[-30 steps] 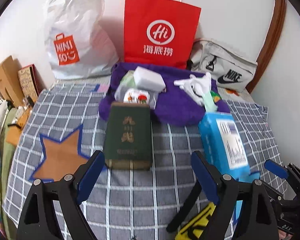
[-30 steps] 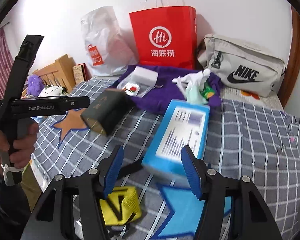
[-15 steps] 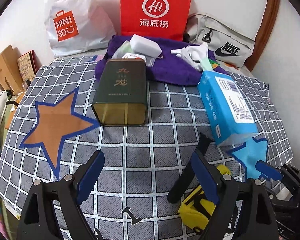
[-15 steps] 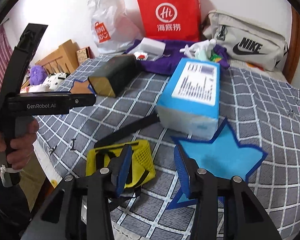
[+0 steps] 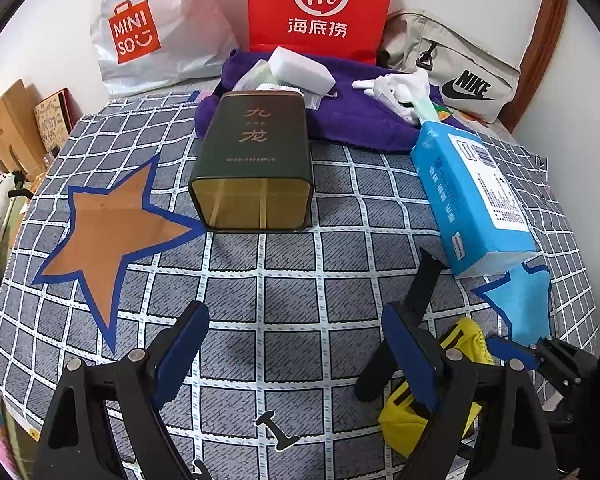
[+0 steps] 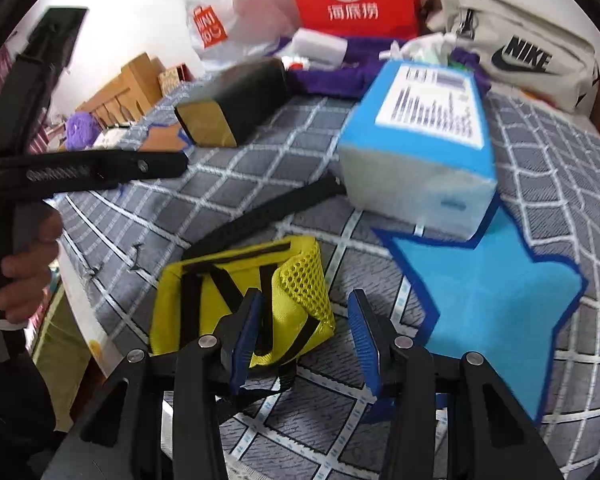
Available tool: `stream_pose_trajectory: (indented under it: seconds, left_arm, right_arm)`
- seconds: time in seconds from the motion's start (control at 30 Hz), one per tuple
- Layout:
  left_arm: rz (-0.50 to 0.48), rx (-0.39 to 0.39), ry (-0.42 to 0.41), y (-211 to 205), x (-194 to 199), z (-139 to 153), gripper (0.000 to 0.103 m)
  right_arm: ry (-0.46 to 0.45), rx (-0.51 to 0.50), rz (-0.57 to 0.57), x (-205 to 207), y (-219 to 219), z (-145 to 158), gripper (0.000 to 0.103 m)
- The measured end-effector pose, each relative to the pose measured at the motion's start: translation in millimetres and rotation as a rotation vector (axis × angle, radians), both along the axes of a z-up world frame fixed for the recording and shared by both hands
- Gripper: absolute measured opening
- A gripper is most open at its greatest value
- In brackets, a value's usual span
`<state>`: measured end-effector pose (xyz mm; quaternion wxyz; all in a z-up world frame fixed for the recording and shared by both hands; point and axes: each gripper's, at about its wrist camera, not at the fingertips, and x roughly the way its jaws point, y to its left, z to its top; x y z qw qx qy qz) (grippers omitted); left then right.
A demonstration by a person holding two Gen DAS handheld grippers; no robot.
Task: Organize soft objects
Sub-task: 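Grasp the yellow mesh pouch with the right tool while the left tool grasps the black watch strap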
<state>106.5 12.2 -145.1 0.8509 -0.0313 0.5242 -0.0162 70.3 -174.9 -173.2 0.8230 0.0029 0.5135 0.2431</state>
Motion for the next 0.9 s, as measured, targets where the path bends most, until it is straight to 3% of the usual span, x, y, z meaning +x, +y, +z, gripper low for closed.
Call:
stream_pose_trajectory:
  seconds: [0.2,0.27,0.47,0.9]
  left_arm:
    - [-0.017,0.000,0.008,0.2,0.8,-6.5,0.087]
    - [-0.033,0.000,0.009,-3.2,0.5,-8.8,0.087]
    - [-0.075,0.009,0.010,-13.6,-0.9,-12.8,0.087]
    - [-0.198,0.006,0.027,-45.5,4.9,-31.9,0.084]
  right_arm:
    - [-0.012,-0.019,0.015,-2.8,3.9,1.2,0.046]
    - [-0.015,-0.010,0.029,-3.7,5.3,1.2,0.036]
    - [-0.011,0.039,0.019,-0.7,-3.2,3.7,0.027]
    - [-0.054,-0.064,-0.126,-2.3,-81.0,20.9,0.027]
